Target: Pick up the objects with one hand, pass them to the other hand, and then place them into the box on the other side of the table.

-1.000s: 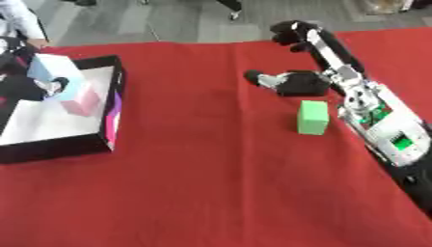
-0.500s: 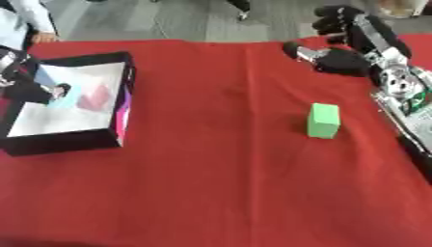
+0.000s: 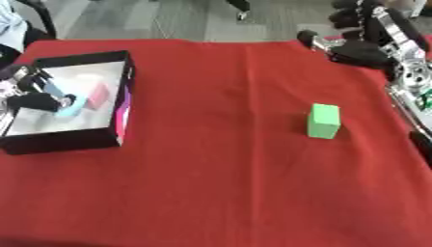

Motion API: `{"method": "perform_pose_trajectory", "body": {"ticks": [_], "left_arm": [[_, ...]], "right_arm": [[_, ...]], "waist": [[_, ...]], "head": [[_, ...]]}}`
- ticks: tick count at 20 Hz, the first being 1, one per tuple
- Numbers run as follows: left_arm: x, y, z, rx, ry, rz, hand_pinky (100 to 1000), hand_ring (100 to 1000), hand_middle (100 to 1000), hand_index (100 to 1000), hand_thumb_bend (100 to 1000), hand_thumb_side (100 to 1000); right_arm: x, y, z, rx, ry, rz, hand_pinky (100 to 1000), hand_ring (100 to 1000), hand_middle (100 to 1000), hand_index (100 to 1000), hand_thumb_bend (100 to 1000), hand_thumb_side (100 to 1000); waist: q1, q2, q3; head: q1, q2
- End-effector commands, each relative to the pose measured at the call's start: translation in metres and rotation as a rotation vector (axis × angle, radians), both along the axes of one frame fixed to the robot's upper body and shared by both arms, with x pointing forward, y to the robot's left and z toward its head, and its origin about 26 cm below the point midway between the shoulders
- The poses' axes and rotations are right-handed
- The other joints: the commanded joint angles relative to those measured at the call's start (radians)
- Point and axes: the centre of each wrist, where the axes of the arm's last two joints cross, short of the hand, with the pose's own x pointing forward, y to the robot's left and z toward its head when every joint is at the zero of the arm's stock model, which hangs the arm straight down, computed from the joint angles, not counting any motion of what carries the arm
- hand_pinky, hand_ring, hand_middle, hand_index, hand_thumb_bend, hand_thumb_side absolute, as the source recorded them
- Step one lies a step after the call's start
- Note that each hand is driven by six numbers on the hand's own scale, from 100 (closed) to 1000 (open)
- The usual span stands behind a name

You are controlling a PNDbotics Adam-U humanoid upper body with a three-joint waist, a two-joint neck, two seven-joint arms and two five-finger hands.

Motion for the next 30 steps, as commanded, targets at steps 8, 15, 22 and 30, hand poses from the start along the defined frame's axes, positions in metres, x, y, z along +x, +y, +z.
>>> {"method": "perform_pose_trajectory", "body": {"ticks": [8,15,22,30], "left_arm": [[0.002,0.013,0.004,0.112,-0.031,0.066,857,792,718,824,745,477],[-0.002,0.014,0.009,0.079,-0.051,0.086,856,786,709,821,732,485],[-0.012,0.013,0.029,0.024,-0.197,0.107,825,727,676,795,589,579],[-0.033,-0.006,0.04,-0.205,-0.417,0.026,816,719,684,775,507,625]], "right_arm": [[-0.005,-0.011,0.023,0.0,-0.074,-0.026,826,804,704,827,588,350],[-0.005,-0.016,0.027,0.003,-0.086,-0.048,826,804,703,827,587,349],[-0.007,-0.027,0.035,-0.041,-0.064,-0.044,834,811,714,833,591,373],[-0.002,-0.046,0.053,-0.236,0.123,0.092,857,834,746,847,601,373]], "waist": [[-0.009,-0.024,-0.003],[-0.009,-0.025,0.0],[-0.016,-0.027,0.005],[-0.026,-0.027,0.011]], "head": [[-0.017,0.006],[-0.046,0.006],[-0.11,0.006],[-0.158,0.006]]}}
